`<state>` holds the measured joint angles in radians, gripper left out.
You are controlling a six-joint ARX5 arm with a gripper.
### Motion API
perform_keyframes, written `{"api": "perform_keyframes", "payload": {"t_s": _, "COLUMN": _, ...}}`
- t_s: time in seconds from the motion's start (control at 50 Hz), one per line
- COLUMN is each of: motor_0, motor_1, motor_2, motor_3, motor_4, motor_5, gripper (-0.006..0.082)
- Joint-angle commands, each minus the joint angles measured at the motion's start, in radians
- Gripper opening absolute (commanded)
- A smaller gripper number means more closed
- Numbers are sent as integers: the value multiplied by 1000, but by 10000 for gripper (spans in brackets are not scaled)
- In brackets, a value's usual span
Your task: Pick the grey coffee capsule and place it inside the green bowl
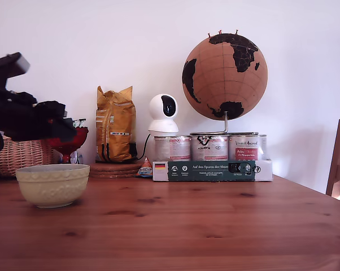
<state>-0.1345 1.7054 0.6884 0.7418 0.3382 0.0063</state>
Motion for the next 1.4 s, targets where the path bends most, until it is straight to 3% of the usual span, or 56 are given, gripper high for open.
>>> {"api": "perform_keyframes", "payload": {"t_s": 0.0, "motor_0": -5, "motor_1": 1, "motor_2": 43, "motor_3": -194, "motor_4": -22, "motor_5": 35, "gripper": 179}}
{"api": "perform_keyframes", "payload": {"t_s": 0.18, "motor_0": -13, "motor_1": 1, "motor_2": 156, "motor_3": -489, "motor_4": -86, "motor_5": 89, "gripper": 189}}
{"api": "perform_keyframes", "payload": {"t_s": 0.42, "motor_0": -13, "motor_1": 0, "motor_2": 229, "motor_3": -713, "motor_4": -89, "motor_5": 107, "gripper": 189}}
{"api": "perform_keyframes", "payload": {"t_s": 0.64, "motor_0": -13, "motor_1": -5, "motor_2": 230, "motor_3": -737, "motor_4": -89, "motor_5": 106, "gripper": 193}}
{"api": "perform_keyframes", "payload": {"t_s": 0.84, "motor_0": -13, "motor_1": -6, "motor_2": 238, "motor_3": -775, "motor_4": -89, "motor_5": 106, "gripper": 385}}
{"api": "perform_keyframes", "payload": {"t_s": 1.08, "motor_0": -15, "motor_1": -40, "motor_2": 334, "motor_3": -895, "motor_4": -91, "motor_5": 106, "gripper": 412}}
{"api": "perform_keyframes", "payload": {"t_s": 1.16, "motor_0": -15, "motor_1": -80, "motor_2": 364, "motor_3": -924, "motor_4": -93, "motor_5": 106, "gripper": 338}}
{"api": "perform_keyframes", "payload": {"t_s": 1.32, "motor_0": -9, "motor_1": -172, "motor_2": 375, "motor_3": -977, "motor_4": -108, "motor_5": 99, "gripper": -11}}
{"api": "perform_keyframes", "payload": {"t_s": 1.38, "motor_0": -2, "motor_1": -203, "motor_2": 375, "motor_3": -1000, "motor_4": -112, "motor_5": 98, "gripper": -19}}
